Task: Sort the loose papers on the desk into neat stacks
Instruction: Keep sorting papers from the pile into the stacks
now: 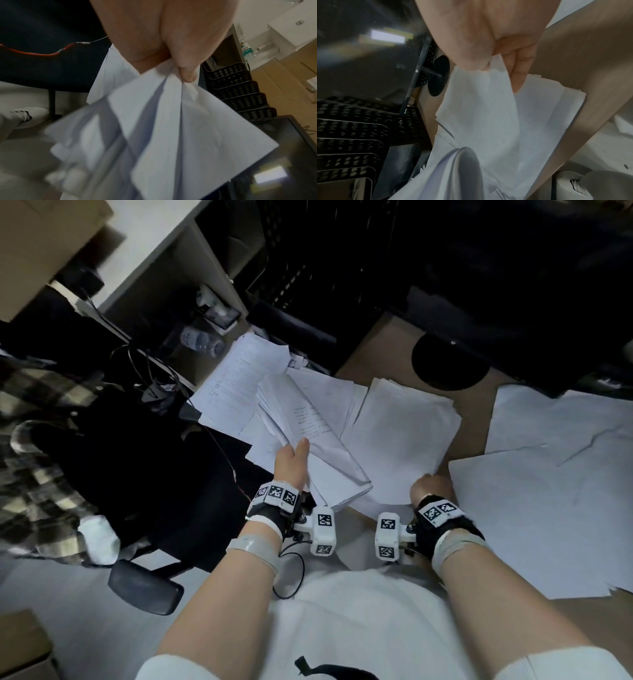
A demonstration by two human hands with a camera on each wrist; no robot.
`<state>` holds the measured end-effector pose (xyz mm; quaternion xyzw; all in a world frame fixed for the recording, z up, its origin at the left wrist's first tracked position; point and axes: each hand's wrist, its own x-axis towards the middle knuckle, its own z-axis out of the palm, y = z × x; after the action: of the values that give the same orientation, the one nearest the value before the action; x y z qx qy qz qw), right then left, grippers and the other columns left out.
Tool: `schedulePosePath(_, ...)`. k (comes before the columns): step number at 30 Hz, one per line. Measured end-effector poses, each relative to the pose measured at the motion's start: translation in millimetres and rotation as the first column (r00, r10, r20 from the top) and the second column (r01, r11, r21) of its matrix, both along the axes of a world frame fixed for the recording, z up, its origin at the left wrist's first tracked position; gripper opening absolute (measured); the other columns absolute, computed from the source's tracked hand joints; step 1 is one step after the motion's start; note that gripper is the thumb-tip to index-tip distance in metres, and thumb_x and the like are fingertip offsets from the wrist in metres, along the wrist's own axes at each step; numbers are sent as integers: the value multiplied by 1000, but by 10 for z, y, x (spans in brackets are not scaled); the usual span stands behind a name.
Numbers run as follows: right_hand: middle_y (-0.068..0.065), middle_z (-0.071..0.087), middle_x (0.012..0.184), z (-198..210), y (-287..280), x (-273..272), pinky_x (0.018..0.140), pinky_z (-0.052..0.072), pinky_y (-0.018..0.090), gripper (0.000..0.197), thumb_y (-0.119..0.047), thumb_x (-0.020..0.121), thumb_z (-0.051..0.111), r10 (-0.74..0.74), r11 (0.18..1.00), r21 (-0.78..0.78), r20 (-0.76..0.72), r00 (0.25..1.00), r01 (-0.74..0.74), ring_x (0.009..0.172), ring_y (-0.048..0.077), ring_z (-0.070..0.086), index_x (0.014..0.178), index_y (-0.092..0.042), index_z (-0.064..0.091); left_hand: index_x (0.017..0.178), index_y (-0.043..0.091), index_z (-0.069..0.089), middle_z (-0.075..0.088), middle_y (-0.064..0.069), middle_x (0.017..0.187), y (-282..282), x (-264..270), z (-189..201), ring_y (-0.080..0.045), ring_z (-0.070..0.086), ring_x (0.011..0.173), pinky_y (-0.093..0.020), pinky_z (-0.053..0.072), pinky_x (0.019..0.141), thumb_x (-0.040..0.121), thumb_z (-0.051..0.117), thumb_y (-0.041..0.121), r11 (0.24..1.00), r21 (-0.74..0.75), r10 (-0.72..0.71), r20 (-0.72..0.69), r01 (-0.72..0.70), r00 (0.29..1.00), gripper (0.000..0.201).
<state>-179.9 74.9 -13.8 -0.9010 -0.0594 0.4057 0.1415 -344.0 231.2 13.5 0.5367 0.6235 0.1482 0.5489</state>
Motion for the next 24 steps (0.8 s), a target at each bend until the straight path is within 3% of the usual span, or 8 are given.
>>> schedulePosePath(3,15,48,145,18,46,5,110,38,37,37,-8,103,37,-38,999,14,-46,998,39,133,28,47,137,-1,49,90,4,63,71,-17,94,94,-37,-87,-33,69,93,-42,58,83,101,53,26,999,-13,-33,39,34,999,26)
schedulePosePath(4,18,49,143,27,65,-12,109,39,37,37,-8,104,35,-180,980,66,-79,980,186,132,31,47,137,2,48,97,1,64,70,-22,104,121,-47,-104,-36,68,99,-49,57,90,100,53,24,999,-21,-37,51,39,998,26)
schedulePosePath(6,25,48,141,9,69,-36,104,38,38,40,-12,105,33,-300,945,107,-97,949,310,131,37,46,137,9,44,102,-1,64,69,-24,110,174,-48,-127,-36,68,102,-50,55,93,99,52,21,998,-39,-56,49,58,997,25)
schedulePosePath(10,17,45,142,-36,121,23,92,39,35,69,-38,96,51,-388,913,77,-136,912,400,124,33,50,145,3,26,81,2,54,59,-13,80,199,-12,-38,-23,59,75,-30,54,68,94,51,16,996,-14,-87,10,87,996,19)
schedulePosePath(14,6,65,120,-2,327,7,86,44,30,48,-50,92,57,-210,840,416,-343,916,348,100,19,59,118,-10,62,71,11,43,46,-9,72,194,-11,-45,-20,47,68,-33,39,62,89,51,12,996,-24,-90,-2,90,996,20)
schedulePosePath(17,1,70,109,148,542,-72,93,51,36,55,-68,82,61,-135,782,472,-510,850,408,101,19,65,111,-21,68,75,8,52,54,-11,76,196,-80,-54,-22,54,72,-36,47,67,76,53,22,990,-75,-115,30,117,993,14)
schedulePosePath(20,-5,69,98,58,647,-117,87,49,33,43,-57,87,63,-107,799,516,-384,917,309,91,16,64,104,-18,68,83,4,61,65,-11,82,228,-205,23,-23,64,75,-35,55,70,86,54,12,990,-112,-80,70,88,994,11)
schedulePosePath(24,-1,59,73,-227,753,-270,68,45,29,50,-40,71,59,-92,822,536,-205,975,190,70,14,52,92,5,63,75,6,60,64,-1,67,347,-461,-1,-7,64,54,-18,49,49,93,50,-1,991,-133,-2,84,14,996,22)
